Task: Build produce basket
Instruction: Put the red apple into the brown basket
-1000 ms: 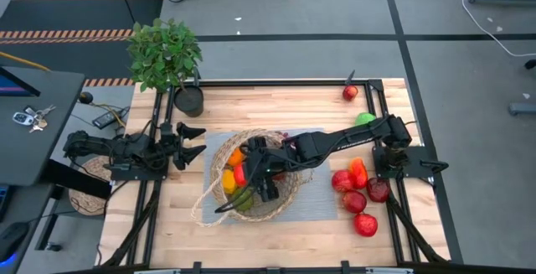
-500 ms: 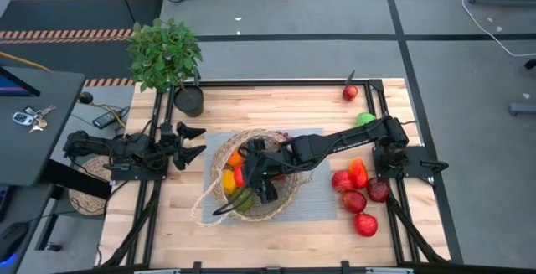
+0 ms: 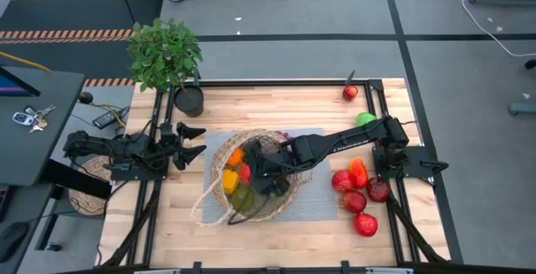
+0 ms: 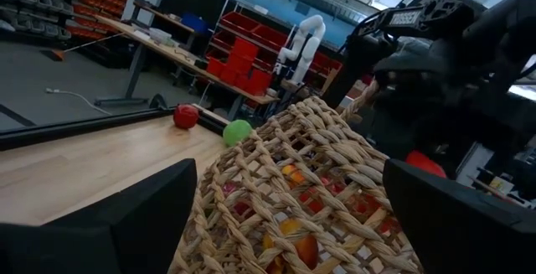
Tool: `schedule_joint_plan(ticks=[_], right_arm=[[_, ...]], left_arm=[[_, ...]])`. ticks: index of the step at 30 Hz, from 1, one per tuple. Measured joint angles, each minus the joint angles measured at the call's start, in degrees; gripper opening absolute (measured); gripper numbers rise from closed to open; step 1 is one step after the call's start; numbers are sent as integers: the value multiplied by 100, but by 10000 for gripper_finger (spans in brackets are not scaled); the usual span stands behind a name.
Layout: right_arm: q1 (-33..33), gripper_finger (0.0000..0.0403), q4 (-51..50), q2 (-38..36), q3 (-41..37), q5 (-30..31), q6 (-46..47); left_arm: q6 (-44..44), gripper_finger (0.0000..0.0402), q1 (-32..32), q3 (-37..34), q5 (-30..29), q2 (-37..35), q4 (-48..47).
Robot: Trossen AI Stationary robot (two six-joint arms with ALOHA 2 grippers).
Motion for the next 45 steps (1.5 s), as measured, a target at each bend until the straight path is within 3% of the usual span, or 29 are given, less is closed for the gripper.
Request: schedule_joint_plan(ticks=[6, 11, 18, 25, 35, 39, 42, 45], right_arm=[[186, 329, -178, 0, 0, 573, -2894], [233, 329, -159, 0, 0, 1061, -3513], [217, 329, -160, 0, 0, 1006, -3340], [214, 329, -163, 0, 0, 209, -3151], [121, 330, 283, 375, -288, -572, -1224], [231, 329, 810, 684, -354, -207, -341], [294, 330, 891, 825, -361, 430, -90], [299, 330, 818, 891, -363, 557, 130]], left_arm=[[0, 389, -2, 0, -2, 0, 0], [2, 389, 0, 0, -2, 0, 0], [0, 389, 0, 0, -2, 0, 0], [0, 389, -2, 0, -2, 0, 0], [0, 389, -2, 0, -2, 2, 0], [2, 389, -1, -1, -2, 27, 11], [0, 389, -2, 0, 2, 43, 2], [-2, 389, -2, 0, -2, 39, -11]])
